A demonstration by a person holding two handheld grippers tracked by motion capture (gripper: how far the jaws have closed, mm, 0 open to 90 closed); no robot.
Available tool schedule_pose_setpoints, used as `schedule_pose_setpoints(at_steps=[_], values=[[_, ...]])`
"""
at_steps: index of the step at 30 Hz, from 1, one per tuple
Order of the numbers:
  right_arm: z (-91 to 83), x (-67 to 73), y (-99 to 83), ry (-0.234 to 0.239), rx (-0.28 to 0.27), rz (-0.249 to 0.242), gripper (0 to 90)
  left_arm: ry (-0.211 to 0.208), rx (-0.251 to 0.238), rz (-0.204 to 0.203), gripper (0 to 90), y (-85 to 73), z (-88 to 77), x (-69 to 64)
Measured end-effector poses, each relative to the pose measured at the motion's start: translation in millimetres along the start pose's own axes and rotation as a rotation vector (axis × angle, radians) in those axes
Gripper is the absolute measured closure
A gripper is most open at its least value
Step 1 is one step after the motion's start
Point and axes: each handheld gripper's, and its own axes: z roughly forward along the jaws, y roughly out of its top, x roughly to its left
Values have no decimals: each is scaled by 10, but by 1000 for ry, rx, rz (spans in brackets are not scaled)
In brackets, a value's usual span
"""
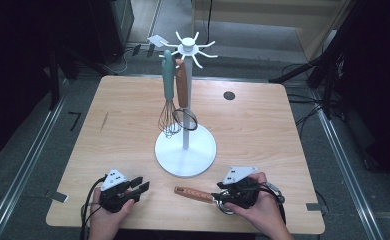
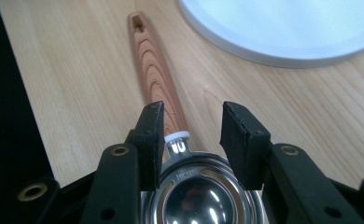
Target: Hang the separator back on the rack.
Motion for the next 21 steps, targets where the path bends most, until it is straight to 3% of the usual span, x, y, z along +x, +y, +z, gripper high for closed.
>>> schedule_pose_setpoints(at_steps=[6, 9, 17, 21], values=[[108, -1, 153, 38, 117, -103, 604, 76, -37, -59, 607, -109, -237, 280], [141, -9, 207, 45, 168, -132, 600, 108, -61, -78, 507, -167, -330, 418], [230, 14, 287, 82, 275, -192, 632, 261, -112, -139, 265, -220, -532, 642], [296, 53, 308, 69, 334, -234, 629, 280, -119, -142, 192, -228, -571, 698]])
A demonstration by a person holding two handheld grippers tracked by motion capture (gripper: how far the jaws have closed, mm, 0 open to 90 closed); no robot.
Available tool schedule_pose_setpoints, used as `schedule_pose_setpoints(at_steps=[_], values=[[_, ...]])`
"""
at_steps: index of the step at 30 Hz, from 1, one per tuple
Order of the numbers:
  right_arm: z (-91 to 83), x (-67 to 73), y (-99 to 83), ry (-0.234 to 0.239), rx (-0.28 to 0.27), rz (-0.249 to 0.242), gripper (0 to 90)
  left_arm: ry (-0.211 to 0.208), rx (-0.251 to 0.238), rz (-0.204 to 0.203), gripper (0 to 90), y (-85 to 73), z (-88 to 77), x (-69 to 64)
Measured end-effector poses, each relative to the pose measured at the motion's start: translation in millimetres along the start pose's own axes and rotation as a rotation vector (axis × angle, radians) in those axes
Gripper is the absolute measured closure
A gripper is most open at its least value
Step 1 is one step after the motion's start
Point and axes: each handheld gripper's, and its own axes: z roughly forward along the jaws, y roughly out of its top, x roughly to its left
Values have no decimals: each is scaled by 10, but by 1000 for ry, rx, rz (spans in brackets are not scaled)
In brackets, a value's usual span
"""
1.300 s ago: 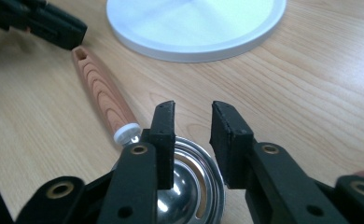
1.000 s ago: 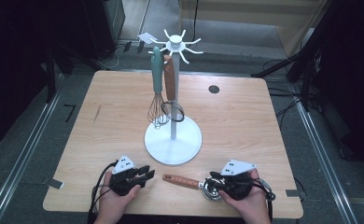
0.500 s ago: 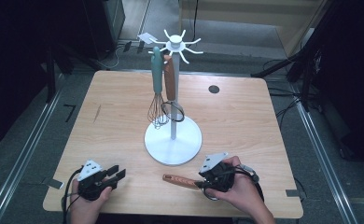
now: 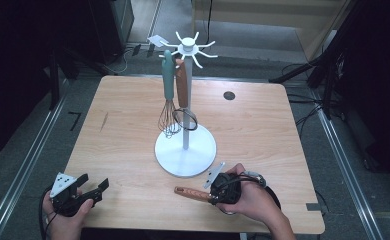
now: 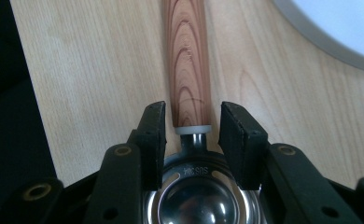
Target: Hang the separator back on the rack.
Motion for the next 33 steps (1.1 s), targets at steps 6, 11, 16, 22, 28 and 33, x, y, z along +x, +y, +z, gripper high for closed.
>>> schedule_pose_setpoints(at_steps=[6, 11, 16, 22, 28, 33], values=[[76, 20, 55, -9, 50, 0, 636, 3, 24, 25, 177, -37, 86, -50], [126, 33, 89, -16, 70, -20, 661, 4, 15, -10, 181, -32, 84, -8], [132, 95, 136, -40, 116, -54, 703, 4, 18, -26, 181, -31, 95, 1], [125, 118, 121, -55, 104, -63, 711, 8, 28, -28, 182, -30, 102, 4], [96, 143, 63, -85, 92, -59, 712, 14, 20, -21, 200, -29, 98, -1], [-45, 92, -23, -67, -14, -13, 713, 1, 35, -10, 175, -11, 116, -8]])
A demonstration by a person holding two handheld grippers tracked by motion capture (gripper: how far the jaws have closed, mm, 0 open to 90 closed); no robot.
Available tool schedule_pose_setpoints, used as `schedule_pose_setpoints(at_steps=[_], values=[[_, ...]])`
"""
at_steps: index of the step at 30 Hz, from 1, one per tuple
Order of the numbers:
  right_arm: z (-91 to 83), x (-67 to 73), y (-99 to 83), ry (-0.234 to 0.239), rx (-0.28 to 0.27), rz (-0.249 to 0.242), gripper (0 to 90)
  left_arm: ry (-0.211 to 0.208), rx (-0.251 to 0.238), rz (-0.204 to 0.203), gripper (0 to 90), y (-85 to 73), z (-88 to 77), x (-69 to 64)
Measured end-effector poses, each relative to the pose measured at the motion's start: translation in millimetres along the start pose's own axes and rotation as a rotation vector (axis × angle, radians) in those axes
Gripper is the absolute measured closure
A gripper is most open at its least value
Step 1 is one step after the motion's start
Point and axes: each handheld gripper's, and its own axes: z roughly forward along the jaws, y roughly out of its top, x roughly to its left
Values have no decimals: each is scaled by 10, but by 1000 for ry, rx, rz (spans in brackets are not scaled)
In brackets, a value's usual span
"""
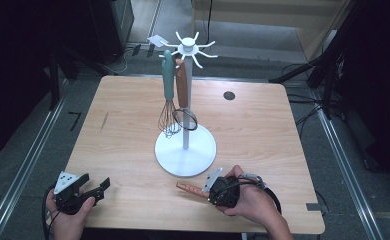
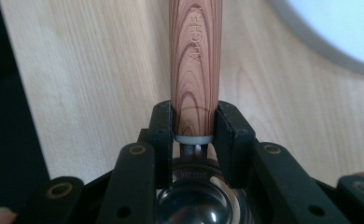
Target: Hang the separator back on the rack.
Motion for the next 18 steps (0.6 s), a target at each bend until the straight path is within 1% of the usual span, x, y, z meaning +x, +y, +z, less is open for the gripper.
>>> schedule_pose_setpoints(at_steps=[2, 5, 6, 9, 11, 13, 14, 16, 18], values=[[-61, -33, -36, -16, -45, 15, 713, 0, 12, 11, 159, 7, 6, -7], [-122, -75, -86, -48, -82, 47, 714, -2, 15, 10, 138, 12, 8, -3], [-144, -95, -107, -46, -101, 67, 714, -4, 14, 8, 135, 13, 7, 0], [-220, -113, -137, -42, -158, 89, 714, -11, 12, 8, 114, 20, 11, 4], [-267, -109, -139, -48, -198, 106, 714, -9, 14, 17, 107, 25, 15, 2], [-300, -115, -146, -49, -222, 121, 714, -10, 14, 25, 102, 29, 26, -6], [-315, -119, -155, -59, -237, 130, 714, -12, 16, 30, 102, 33, 31, -10], [-340, -136, -184, -59, -265, 156, 714, -11, 15, 24, 102, 40, 37, -8], [-372, -158, -223, -62, -304, 197, 715, -19, 3, 17, 102, 51, 34, -3]])
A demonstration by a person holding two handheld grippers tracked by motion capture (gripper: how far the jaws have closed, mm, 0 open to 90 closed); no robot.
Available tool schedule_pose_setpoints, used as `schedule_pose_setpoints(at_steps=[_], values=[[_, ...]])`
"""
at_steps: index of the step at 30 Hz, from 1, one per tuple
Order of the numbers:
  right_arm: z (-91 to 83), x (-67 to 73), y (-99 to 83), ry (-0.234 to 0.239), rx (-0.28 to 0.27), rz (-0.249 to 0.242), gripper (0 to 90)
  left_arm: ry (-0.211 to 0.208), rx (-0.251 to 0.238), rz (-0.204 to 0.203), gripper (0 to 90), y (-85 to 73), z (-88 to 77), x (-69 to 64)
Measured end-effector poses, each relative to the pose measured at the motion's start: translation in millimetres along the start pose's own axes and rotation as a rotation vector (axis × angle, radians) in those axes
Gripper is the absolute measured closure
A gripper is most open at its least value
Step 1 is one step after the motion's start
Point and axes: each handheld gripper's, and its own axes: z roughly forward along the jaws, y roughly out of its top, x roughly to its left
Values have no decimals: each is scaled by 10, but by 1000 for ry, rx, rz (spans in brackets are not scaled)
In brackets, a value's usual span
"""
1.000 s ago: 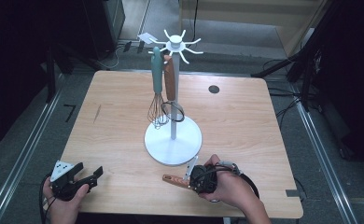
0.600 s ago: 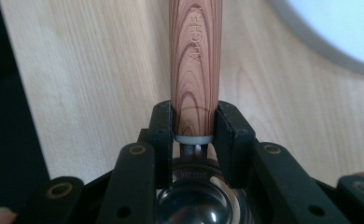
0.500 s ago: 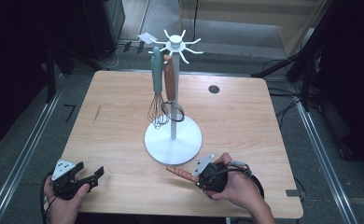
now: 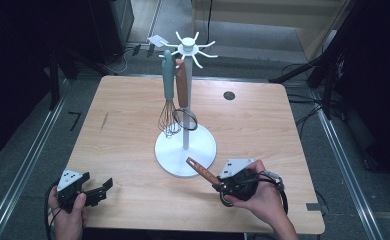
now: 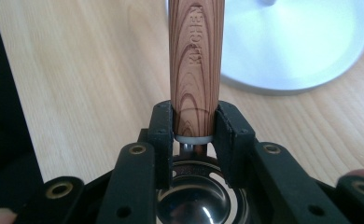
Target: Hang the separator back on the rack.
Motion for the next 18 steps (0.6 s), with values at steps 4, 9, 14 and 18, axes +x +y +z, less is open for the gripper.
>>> schedule_pose_setpoints(at_steps=[4, 9, 14, 18], values=[[-96, -56, -40, -25, -71, 56, 714, -15, -26, -6, 102, 35, -4, 2], [-210, -84, -93, -69, -169, 120, 715, -25, -25, -1, 102, 68, 46, -7], [-293, -103, -174, -111, -259, 187, 715, -5, -38, 9, 102, 102, 92, -28], [-372, -116, -228, -133, -324, 237, 715, 13, -52, 24, 102, 125, 129, -53]])
